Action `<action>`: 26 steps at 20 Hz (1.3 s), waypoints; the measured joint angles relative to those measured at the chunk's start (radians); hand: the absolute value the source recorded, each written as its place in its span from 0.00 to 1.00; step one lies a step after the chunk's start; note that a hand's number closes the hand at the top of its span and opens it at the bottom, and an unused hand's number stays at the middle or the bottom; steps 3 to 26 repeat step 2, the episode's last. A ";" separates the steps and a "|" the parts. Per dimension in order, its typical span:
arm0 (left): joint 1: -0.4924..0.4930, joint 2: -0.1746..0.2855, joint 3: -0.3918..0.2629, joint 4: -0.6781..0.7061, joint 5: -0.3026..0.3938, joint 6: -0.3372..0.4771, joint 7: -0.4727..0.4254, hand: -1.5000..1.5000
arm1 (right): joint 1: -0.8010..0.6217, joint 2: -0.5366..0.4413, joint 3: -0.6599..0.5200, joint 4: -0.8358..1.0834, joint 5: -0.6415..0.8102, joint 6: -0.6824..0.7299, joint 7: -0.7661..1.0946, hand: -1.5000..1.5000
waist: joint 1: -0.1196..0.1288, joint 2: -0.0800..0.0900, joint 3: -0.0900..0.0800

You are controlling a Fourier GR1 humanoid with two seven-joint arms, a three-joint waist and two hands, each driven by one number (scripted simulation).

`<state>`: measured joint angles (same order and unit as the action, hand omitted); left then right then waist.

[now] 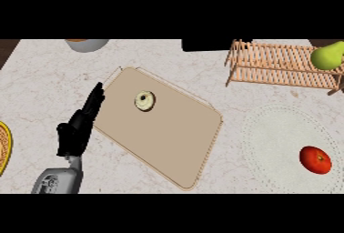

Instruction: Pick the pear from the placemat and place it in the tiered shelf

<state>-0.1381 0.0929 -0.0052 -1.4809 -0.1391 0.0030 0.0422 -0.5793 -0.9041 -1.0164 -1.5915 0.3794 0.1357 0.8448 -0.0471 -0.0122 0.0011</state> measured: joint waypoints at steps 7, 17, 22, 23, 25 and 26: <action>0.031 0.001 -0.005 -0.014 -0.001 -0.003 -0.018 0.50 | 0.056 -0.026 -0.092 -0.022 -0.063 0.084 0.012 0.00 | 0.000 -0.001 0.000; 0.031 0.001 -0.005 -0.014 -0.001 -0.003 -0.018 0.50 | 0.056 -0.026 -0.092 -0.022 -0.063 0.084 0.012 0.00 | 0.000 -0.001 0.000; 0.031 0.001 -0.005 -0.014 -0.001 -0.003 -0.018 0.50 | 0.056 -0.026 -0.092 -0.022 -0.063 0.084 0.012 0.00 | 0.000 -0.001 0.000; 0.031 0.001 -0.005 -0.014 -0.001 -0.003 -0.018 0.50 | 0.056 -0.026 -0.092 -0.022 -0.063 0.084 0.012 0.00 | 0.000 -0.001 0.000; 0.031 0.001 -0.005 -0.014 -0.001 -0.003 -0.018 0.50 | 0.056 -0.026 -0.092 -0.022 -0.063 0.084 0.012 0.00 | 0.000 -0.001 0.000; 0.031 0.001 -0.005 -0.014 -0.001 -0.003 -0.018 0.50 | 0.056 -0.026 -0.092 -0.022 -0.063 0.084 0.012 0.00 | 0.000 -0.001 0.000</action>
